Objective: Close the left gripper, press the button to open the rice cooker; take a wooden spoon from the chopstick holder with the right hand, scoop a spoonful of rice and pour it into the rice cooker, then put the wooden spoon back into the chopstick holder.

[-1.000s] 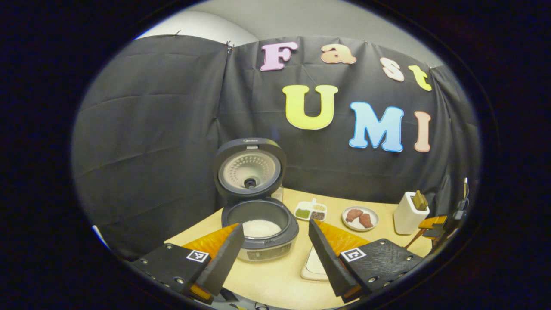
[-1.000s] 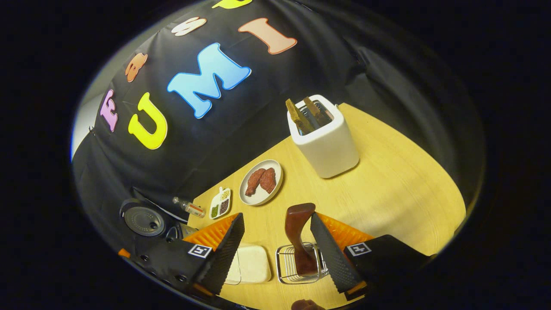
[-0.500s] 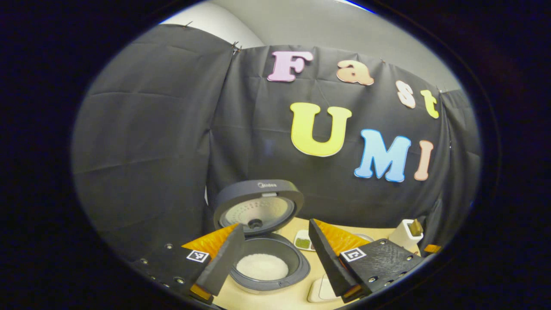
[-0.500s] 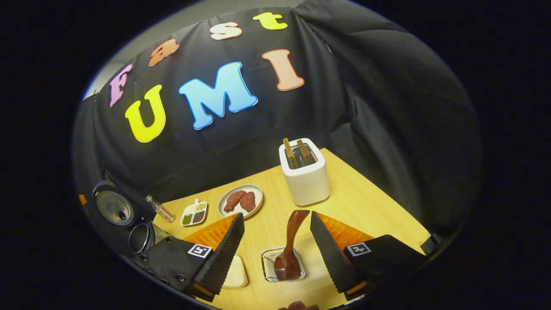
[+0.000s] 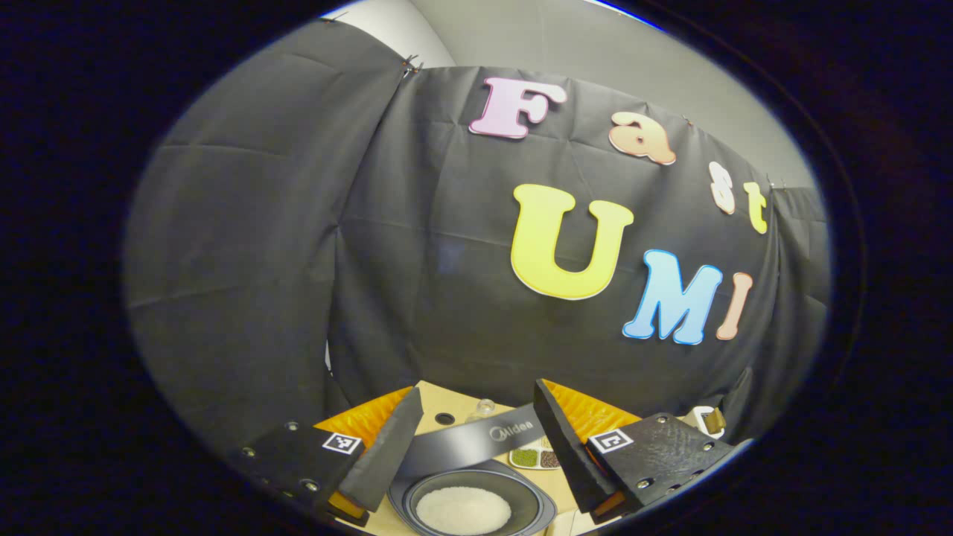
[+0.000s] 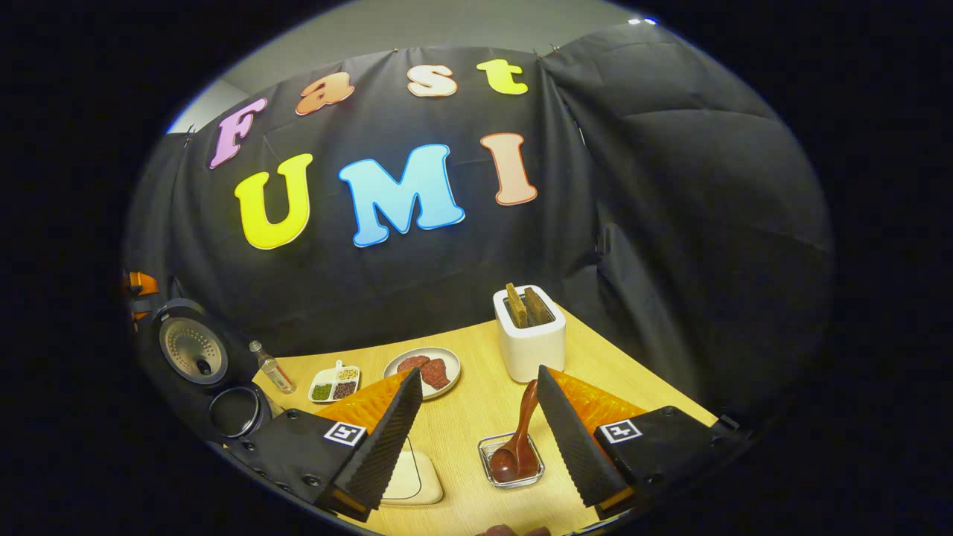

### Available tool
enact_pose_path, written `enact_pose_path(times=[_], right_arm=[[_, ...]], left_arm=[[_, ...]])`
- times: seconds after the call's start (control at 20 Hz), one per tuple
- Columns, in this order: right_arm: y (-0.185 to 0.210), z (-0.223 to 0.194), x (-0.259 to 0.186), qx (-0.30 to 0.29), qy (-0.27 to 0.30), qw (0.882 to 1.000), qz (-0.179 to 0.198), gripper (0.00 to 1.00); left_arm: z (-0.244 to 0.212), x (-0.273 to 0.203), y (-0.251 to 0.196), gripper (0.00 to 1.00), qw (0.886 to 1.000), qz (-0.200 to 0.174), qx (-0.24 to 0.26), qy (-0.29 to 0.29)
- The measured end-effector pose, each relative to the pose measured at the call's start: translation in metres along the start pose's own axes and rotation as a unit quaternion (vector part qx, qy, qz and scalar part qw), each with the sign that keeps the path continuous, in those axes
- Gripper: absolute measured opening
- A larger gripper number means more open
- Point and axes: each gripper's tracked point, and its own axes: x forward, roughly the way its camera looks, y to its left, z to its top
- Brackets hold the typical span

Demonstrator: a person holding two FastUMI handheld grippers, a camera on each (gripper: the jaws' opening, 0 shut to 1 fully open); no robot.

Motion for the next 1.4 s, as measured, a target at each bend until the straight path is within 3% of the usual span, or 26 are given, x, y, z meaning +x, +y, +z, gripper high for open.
enact_pose_path(times=[0.35, 0.65, 0.85, 1.1, 1.4], right_arm=[[0.018, -0.003, -0.023, -0.032, -0.009, 0.999, 0.004, 0.98], [0.021, -0.025, -0.017, -0.02, 0.02, 0.999, 0.033, 0.98], [0.014, -0.031, 0.001, -0.017, 0.042, 0.997, 0.063, 0.98], [-0.006, -0.038, 0.019, 0.025, 0.065, 0.994, 0.083, 0.98], [-0.038, -0.056, 0.02, -0.005, 0.085, 0.992, 0.09, 0.98]], left_arm=[[-0.038, 0.052, -0.004, 0.96, 0.993, -0.007, -0.053, 0.101], [-0.071, 0.024, -0.028, 0.96, 0.981, -0.011, -0.079, 0.178], [-0.124, -0.006, -0.04, 0.98, 0.968, 0.002, -0.086, 0.235], [-0.197, -0.035, -0.057, 0.98, 0.958, 0.022, -0.043, 0.284], [-0.261, -0.044, -0.063, 0.98, 0.95, 0.063, 0.016, 0.307]])
